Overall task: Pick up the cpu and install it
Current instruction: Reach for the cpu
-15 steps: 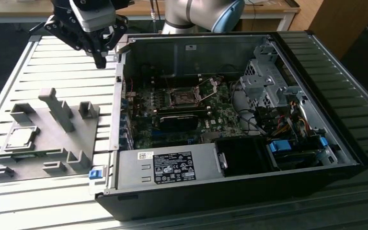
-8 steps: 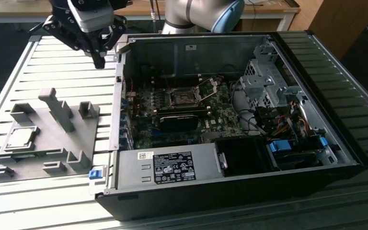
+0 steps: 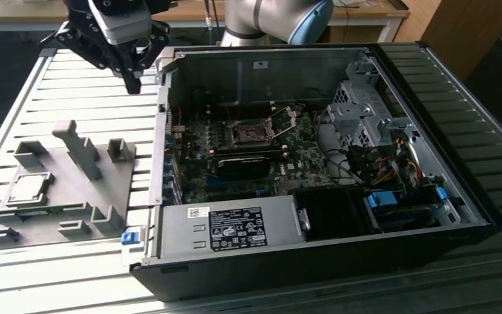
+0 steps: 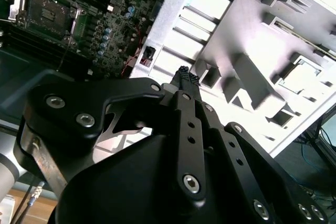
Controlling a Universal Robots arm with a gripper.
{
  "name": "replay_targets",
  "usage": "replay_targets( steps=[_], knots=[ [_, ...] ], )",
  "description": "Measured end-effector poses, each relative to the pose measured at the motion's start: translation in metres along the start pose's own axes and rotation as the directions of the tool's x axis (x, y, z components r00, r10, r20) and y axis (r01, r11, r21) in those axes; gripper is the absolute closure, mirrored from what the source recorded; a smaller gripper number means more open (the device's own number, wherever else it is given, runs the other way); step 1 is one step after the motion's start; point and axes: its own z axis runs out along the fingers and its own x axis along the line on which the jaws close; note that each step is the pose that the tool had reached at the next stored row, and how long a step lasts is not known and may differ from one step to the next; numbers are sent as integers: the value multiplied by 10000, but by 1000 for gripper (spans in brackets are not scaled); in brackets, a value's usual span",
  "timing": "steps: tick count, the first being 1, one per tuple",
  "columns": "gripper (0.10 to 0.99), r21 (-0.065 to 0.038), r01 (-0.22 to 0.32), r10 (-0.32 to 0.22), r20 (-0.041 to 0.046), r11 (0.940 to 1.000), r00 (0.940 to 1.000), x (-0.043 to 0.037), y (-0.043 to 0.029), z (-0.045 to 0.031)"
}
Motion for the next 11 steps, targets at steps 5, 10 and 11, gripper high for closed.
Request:
replay_targets(
  steps=[5,10,11],
  knots=[
    [980,0,-1,1,-3,10000,10000,21,-2,1],
    [980,1,-1,1,-7,10000,10000,39,-3,3],
    [980,1,-1,1,-8,10000,10000,43,-3,3]
  ],
)
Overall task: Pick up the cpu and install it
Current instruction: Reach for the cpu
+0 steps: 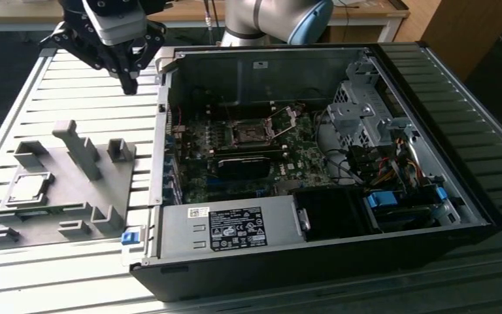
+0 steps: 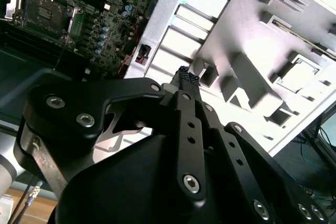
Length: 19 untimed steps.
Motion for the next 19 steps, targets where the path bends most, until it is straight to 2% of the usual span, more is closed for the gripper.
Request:
replay_targets(
  steps=[19],
  knots=[
    [980,1,-1,1,-13,10000,10000,73,-6,6]
  ],
)
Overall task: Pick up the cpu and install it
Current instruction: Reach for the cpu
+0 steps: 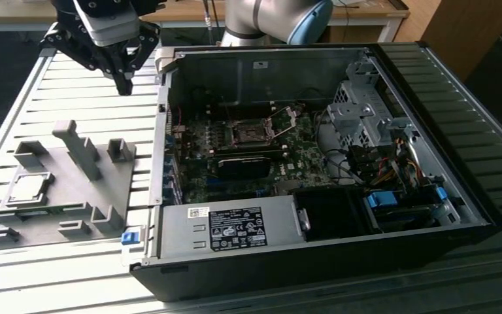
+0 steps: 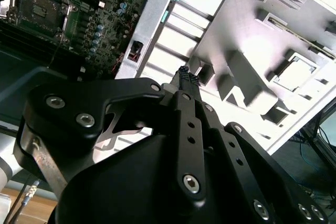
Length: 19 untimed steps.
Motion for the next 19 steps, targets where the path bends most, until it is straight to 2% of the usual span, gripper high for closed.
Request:
replay_targets(
  steps=[19],
  knots=[
    [980,0,0,0,-9,10000,10000,95,-8,7]
  ],
)
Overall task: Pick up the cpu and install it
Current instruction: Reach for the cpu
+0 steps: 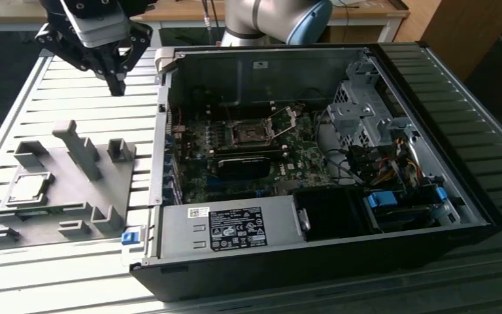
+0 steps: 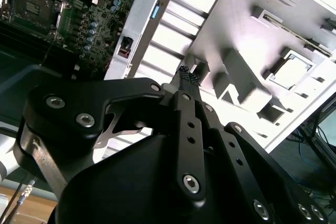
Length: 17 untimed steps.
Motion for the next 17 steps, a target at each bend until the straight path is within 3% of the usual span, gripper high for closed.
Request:
replay_targets(
  steps=[8,17],
  knots=[
    [980,0,-1,1,0,10000,10000,123,-10,9],
    [980,0,0,0,-1,10000,10000,210,-17,15]
  ],
)
